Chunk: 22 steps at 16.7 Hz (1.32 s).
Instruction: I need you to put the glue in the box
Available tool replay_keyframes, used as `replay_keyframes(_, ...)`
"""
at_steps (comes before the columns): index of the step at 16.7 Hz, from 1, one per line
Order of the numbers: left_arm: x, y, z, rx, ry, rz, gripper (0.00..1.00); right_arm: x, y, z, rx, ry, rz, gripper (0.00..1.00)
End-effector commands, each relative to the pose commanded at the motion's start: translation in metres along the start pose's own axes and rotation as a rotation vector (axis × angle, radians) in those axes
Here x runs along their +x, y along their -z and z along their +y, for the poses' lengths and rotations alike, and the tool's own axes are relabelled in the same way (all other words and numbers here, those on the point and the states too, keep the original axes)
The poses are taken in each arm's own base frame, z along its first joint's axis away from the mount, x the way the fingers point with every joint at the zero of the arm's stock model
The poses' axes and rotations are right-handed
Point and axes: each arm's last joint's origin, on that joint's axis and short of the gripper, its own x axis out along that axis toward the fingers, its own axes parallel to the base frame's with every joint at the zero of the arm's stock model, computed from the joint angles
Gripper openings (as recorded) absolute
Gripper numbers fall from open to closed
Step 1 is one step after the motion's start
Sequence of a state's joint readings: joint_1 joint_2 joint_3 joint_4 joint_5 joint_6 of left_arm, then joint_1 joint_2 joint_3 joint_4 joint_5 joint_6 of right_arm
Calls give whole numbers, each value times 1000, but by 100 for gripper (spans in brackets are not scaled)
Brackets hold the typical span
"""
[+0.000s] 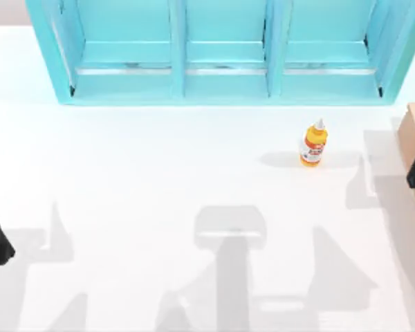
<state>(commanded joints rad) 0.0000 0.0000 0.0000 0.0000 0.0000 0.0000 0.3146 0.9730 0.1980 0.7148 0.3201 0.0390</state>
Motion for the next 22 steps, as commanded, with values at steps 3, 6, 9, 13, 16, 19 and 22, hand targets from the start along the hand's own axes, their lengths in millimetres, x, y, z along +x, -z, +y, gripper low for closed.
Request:
replay_keyframes(3,0,0,0,0,0,0,100,27,15,29,-2,3,12,100)
replay_keyframes(6,0,0,0,0,0,0,100,48,42,60,-6,5,22,100)
replay_keyframes(9,0,0,0,0,0,0,100,57,78,89,-10,7,31,100)
replay_keyframes(13,0,0,0,0,0,0,100,54,127,115,-17,10,39,100)
replay_keyframes(16,0,0,0,0,0,0,100,48,153,124,-22,11,43,100)
replay_keyframes(19,0,0,0,0,0,0,100,45,165,127,-24,12,45,100)
replay_keyframes(22,0,0,0,0,0,0,100,45,165,127,-24,12,45,100)
